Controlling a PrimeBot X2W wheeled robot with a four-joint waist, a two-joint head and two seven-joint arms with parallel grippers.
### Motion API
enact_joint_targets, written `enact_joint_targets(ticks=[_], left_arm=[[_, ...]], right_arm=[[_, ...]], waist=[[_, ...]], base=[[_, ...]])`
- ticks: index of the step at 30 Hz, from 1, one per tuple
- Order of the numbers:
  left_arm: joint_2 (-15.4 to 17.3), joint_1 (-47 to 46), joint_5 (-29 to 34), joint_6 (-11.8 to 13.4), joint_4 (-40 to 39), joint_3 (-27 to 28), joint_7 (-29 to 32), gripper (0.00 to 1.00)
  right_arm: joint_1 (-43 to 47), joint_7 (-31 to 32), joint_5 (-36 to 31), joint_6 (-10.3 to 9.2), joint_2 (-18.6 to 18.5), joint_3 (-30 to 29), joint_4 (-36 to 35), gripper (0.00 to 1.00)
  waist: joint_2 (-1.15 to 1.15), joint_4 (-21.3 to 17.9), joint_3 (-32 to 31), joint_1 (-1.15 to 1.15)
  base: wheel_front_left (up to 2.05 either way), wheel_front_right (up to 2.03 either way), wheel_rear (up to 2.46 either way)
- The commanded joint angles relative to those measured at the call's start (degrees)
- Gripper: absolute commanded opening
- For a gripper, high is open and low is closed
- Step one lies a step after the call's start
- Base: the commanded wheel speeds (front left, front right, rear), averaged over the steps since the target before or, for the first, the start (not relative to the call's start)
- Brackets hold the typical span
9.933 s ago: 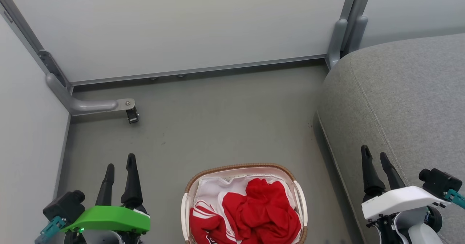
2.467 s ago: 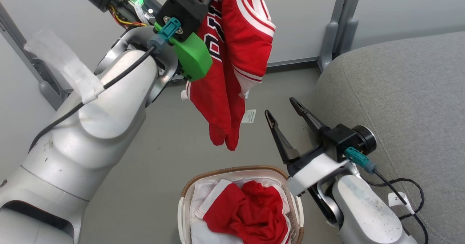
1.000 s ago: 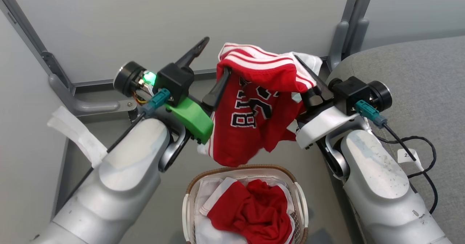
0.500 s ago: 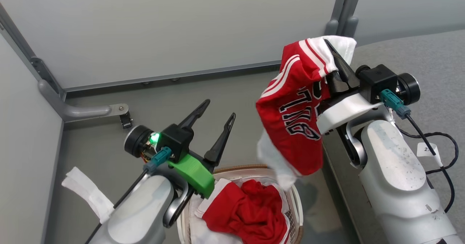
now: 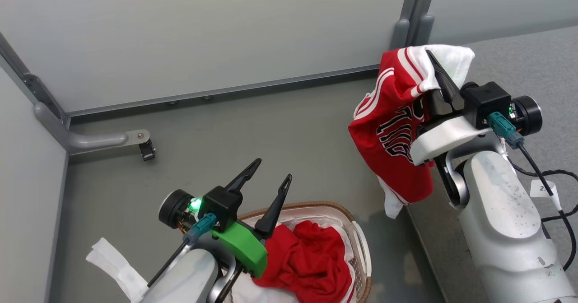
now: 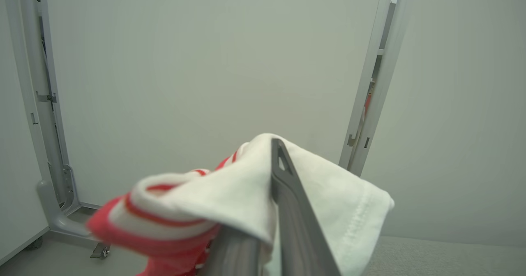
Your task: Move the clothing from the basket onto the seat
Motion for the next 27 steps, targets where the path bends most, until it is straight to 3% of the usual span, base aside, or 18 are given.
enact_joint_targets(ticks=[1,9,27], left_arm=[[-0.3,1.0,0.8,-0.3,0.1,0.4,0.0,1.00],[-0.6,1.6,2.0,-0.6,0.1,1.4,0.0,1.00],[0.8,-4.0,4.8,-1.0,-0.4,2.3,0.0,1.00]], right_arm=[[0.9,-0.1,-0.5,-0.04,-0.2,-0.3,0.0,0.00],[-0.2,-0.1,-1.7,-0.05,-0.2,-1.1,0.0,0.00],[-4.2,-0.1,-6.2,-0.06,-0.2,-5.8,-2.9,0.00]], waist=[[0.00,-0.2,0.1,0.00],[0.00,-4.3,1.3,0.00],[0.00,-21.0,11.1,0.00]], base=[[0.00,0.00,0.00],[0.00,0.00,0.00],[0.00,0.00,0.00]])
